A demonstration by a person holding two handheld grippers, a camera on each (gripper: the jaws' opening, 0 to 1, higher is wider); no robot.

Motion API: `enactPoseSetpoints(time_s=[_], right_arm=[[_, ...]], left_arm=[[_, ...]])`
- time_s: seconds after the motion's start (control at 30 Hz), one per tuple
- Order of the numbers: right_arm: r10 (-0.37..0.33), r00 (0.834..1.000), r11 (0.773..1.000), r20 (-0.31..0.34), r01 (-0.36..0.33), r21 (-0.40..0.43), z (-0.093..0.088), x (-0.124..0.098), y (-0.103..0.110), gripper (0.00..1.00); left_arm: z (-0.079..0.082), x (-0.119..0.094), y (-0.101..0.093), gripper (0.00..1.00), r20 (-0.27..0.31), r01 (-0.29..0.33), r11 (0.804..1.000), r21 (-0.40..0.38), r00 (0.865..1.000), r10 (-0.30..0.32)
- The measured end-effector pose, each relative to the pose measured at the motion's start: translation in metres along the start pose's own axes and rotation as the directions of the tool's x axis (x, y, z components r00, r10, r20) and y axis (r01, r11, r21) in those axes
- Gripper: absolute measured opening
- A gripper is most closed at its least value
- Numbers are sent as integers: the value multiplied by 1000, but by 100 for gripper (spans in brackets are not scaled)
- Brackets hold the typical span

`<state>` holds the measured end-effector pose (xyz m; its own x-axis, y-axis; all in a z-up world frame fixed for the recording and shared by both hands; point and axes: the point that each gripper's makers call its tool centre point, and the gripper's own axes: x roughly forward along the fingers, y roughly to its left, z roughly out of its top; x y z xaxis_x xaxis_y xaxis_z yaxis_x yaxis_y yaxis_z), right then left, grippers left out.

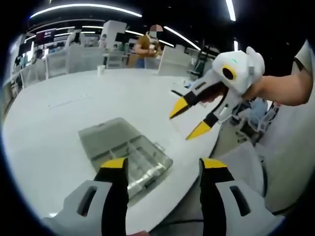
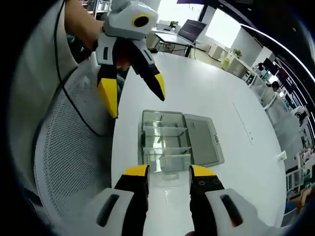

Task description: Insert the divider into the dual guide fixture by aligning both edges with the guide slots and pushing it downward to the bottom, including one-sided entry, uneven engagement, binding, and posture correction.

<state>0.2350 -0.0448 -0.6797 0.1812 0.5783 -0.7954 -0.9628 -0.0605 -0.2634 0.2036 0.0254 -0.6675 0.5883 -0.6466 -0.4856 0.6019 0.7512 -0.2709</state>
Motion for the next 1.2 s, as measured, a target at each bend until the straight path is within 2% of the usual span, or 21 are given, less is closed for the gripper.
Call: enactPoseSetpoints(time_s=[0.7, 1.2], right_arm=[[-27, 998, 998, 54, 30, -48, 32, -8, 2, 28], [-29, 997, 996, 72, 35, -81, 46, -8, 5, 28]], left_arm=[[20, 4, 0, 46, 38, 2, 1000, -27, 999, -1], [38, 5, 2, 35, 101, 23, 988, -152, 995, -8]])
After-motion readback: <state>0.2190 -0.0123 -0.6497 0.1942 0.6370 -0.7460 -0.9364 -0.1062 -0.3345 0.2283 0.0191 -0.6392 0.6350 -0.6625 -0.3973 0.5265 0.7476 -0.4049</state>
